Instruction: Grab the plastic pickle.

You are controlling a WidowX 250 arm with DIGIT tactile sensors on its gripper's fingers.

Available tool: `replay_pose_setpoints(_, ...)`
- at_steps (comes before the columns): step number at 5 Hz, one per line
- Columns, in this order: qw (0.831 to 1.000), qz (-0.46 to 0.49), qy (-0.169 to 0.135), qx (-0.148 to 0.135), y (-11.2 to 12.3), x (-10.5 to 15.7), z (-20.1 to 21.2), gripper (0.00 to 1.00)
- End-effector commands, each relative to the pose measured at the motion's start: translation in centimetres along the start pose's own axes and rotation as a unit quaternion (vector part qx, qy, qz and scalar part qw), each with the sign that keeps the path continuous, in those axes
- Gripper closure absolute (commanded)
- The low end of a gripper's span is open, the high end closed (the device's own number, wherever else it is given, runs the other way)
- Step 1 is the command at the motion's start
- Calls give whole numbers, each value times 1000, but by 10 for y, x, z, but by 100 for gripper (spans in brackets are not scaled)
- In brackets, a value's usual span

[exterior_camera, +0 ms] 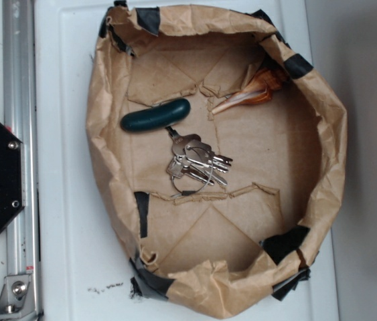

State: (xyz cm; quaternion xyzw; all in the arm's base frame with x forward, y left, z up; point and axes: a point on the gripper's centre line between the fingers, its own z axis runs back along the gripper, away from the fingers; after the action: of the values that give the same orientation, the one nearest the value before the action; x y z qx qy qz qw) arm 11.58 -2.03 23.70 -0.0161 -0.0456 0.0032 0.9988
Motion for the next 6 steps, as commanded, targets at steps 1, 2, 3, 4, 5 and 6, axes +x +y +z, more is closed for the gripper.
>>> replay_pose_setpoints(1,1000,0,0,0,0,0,0,0)
replay_pose_setpoints(2,998,45,-43,-20,29,50,-6,0)
replay_pose_setpoints(3,993,84,-80,-8,49,94,-37,0)
replay_pose_setpoints(4,992,101,-72,1,61,123,-85,0)
replay_pose_setpoints(5,995,91,-36,10,55,115,-137,0)
replay_pose_setpoints(6,997,64,11,37,61,92,-175,0)
